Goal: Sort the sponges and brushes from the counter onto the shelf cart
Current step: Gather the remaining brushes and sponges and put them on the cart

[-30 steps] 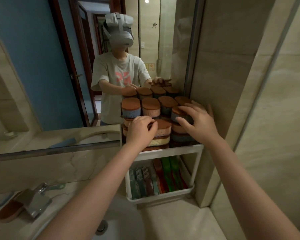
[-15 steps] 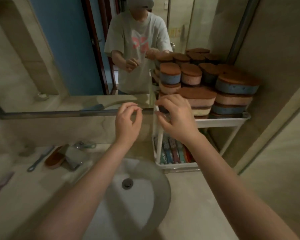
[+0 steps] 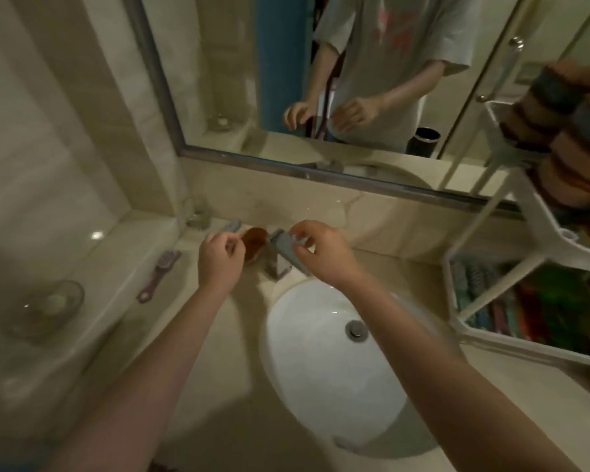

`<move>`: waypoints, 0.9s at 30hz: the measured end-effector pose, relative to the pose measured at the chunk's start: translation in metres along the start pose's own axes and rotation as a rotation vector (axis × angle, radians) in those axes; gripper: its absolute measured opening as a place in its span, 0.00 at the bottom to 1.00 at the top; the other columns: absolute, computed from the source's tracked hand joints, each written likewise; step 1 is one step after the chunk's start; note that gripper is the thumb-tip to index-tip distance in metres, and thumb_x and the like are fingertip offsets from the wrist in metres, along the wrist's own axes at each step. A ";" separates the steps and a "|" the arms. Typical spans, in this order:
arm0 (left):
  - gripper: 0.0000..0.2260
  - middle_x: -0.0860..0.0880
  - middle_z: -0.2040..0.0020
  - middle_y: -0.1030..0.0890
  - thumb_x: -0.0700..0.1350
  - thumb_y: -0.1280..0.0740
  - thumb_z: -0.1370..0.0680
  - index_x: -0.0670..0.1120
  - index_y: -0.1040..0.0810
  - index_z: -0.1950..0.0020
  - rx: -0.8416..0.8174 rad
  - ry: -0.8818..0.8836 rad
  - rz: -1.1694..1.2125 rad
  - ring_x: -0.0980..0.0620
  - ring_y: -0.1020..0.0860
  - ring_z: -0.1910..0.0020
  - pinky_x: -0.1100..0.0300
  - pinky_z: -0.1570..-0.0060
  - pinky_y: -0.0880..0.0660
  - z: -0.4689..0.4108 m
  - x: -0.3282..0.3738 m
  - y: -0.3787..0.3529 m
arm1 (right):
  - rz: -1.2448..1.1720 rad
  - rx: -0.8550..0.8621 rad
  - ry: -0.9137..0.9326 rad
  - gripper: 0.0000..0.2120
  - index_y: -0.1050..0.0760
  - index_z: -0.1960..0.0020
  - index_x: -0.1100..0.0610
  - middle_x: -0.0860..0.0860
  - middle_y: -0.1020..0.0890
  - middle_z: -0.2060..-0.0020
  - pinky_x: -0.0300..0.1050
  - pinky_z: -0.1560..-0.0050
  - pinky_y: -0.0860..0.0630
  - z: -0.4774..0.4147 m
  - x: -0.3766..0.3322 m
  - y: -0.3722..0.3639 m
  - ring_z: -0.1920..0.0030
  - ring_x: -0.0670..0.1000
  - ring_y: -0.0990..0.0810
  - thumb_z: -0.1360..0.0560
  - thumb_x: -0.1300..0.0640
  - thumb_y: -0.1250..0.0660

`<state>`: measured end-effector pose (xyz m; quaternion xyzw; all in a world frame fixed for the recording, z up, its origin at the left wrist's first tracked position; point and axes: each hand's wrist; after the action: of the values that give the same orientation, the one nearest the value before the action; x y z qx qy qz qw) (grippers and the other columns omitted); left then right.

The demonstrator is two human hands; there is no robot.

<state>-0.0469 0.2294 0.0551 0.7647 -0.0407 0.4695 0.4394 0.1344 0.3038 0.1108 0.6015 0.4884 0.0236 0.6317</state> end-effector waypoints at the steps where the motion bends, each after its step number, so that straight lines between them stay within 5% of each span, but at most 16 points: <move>1: 0.09 0.41 0.46 0.24 0.43 0.36 0.24 0.41 0.22 0.47 -0.009 0.067 -0.043 0.41 0.24 0.46 0.52 0.45 0.28 -0.008 -0.017 0.007 | -0.018 -0.030 -0.029 0.12 0.23 0.43 0.57 0.53 0.18 0.50 0.46 0.52 0.24 -0.009 -0.006 -0.017 0.52 0.55 0.20 0.26 0.57 0.33; 6: 0.21 0.40 0.35 0.30 0.47 0.36 0.24 0.42 0.28 0.33 -0.122 0.358 -0.255 0.40 0.29 0.38 0.49 0.37 0.32 -0.036 -0.095 0.038 | -0.019 -0.207 -0.182 0.19 0.27 0.36 0.61 0.57 0.19 0.45 0.45 0.49 0.28 -0.046 -0.023 -0.095 0.44 0.59 0.21 0.24 0.54 0.34; 10: 0.19 0.38 0.37 0.31 0.47 0.36 0.25 0.38 0.27 0.37 -0.201 0.427 -0.388 0.39 0.26 0.42 0.52 0.42 0.29 -0.048 -0.142 0.051 | 0.009 -0.351 -0.407 0.24 0.35 0.32 0.59 0.60 0.25 0.38 0.50 0.43 0.29 -0.072 -0.020 -0.152 0.39 0.63 0.25 0.23 0.49 0.36; 17: 0.18 0.39 0.41 0.27 0.48 0.36 0.26 0.40 0.27 0.39 -0.321 0.343 -0.629 0.40 0.25 0.43 0.52 0.45 0.26 -0.066 -0.175 0.050 | 0.071 -0.369 -0.575 0.38 0.61 0.22 0.53 0.59 0.57 0.23 0.60 0.29 0.41 -0.118 -0.016 -0.204 0.26 0.68 0.50 0.21 0.47 0.41; 22: 0.18 0.41 0.38 0.27 0.45 0.40 0.24 0.42 0.30 0.35 -0.387 0.388 -0.667 0.41 0.26 0.40 0.51 0.44 0.27 -0.077 -0.184 0.038 | 0.143 -0.453 -0.649 0.33 0.52 0.23 0.55 0.57 0.59 0.23 0.60 0.31 0.40 -0.133 -0.012 -0.226 0.26 0.68 0.51 0.21 0.51 0.39; 27: 0.17 0.38 0.41 0.23 0.42 0.37 0.24 0.37 0.29 0.38 -0.332 0.478 -0.625 0.39 0.23 0.42 0.53 0.49 0.25 -0.084 -0.187 0.032 | 0.108 -0.259 -0.553 0.21 0.35 0.34 0.57 0.57 0.48 0.24 0.57 0.37 0.32 -0.118 -0.010 -0.241 0.31 0.65 0.41 0.24 0.49 0.37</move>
<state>-0.2232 0.2038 -0.0514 0.5290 0.2208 0.4649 0.6747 -0.0818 0.3183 -0.0479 0.5246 0.2583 -0.0451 0.8100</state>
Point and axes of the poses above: each hand's wrist, its own z-axis away from the middle knuckle, its own y-axis out of the back of the hand, x = y × z
